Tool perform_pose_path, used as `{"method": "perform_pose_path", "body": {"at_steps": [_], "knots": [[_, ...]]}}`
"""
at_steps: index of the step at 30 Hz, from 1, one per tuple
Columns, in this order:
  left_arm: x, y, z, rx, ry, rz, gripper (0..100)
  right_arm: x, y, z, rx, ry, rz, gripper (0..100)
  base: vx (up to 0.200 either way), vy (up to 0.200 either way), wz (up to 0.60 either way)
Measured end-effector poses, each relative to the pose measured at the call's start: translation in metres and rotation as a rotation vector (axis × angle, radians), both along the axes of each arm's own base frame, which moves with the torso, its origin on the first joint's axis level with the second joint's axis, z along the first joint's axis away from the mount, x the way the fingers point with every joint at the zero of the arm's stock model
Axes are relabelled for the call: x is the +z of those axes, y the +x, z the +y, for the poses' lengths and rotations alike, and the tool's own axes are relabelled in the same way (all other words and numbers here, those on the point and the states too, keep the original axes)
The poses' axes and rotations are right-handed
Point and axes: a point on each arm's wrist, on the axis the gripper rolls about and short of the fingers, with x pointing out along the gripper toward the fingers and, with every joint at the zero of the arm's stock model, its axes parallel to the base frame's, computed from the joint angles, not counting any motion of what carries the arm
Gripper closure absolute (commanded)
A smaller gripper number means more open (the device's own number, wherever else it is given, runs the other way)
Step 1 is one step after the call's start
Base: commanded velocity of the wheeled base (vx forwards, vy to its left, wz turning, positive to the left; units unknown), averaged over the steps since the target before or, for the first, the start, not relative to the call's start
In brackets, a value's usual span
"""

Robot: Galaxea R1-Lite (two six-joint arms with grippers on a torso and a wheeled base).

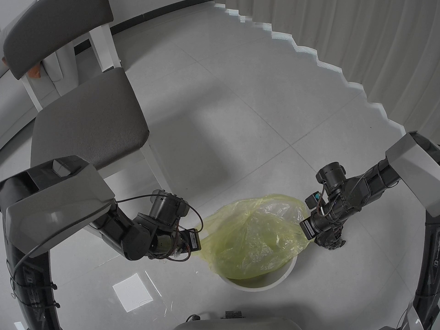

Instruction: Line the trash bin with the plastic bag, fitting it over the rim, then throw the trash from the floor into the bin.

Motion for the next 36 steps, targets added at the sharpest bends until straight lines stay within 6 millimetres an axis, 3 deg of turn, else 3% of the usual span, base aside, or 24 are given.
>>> {"method": "perform_pose_path", "body": {"at_steps": [17,27,28,29,36], "knots": [[0.001,0.015,-0.001,0.023,-0.002,-0.024,100,-0.018,0.017,-0.003,-0.018,-0.002,0.008,100,0.000,0.000,0.00],[0.005,0.024,0.005,0.051,-0.017,-0.047,100,-0.004,0.018,-0.014,-0.028,-0.001,-0.024,100,0.000,0.000,0.00],[0.005,0.025,0.006,0.054,-0.018,-0.049,100,-0.002,0.017,-0.014,-0.023,-0.002,-0.029,0,0.000,0.000,0.00],[0.005,0.026,0.006,0.057,-0.019,-0.050,0,0.001,0.015,-0.015,-0.014,-0.006,-0.035,0,0.000,0.000,0.00],[0.009,0.026,0.003,0.053,-0.027,-0.057,0,0.011,0.006,-0.017,0.006,-0.011,-0.047,0,0.000,0.000,0.00]]}}
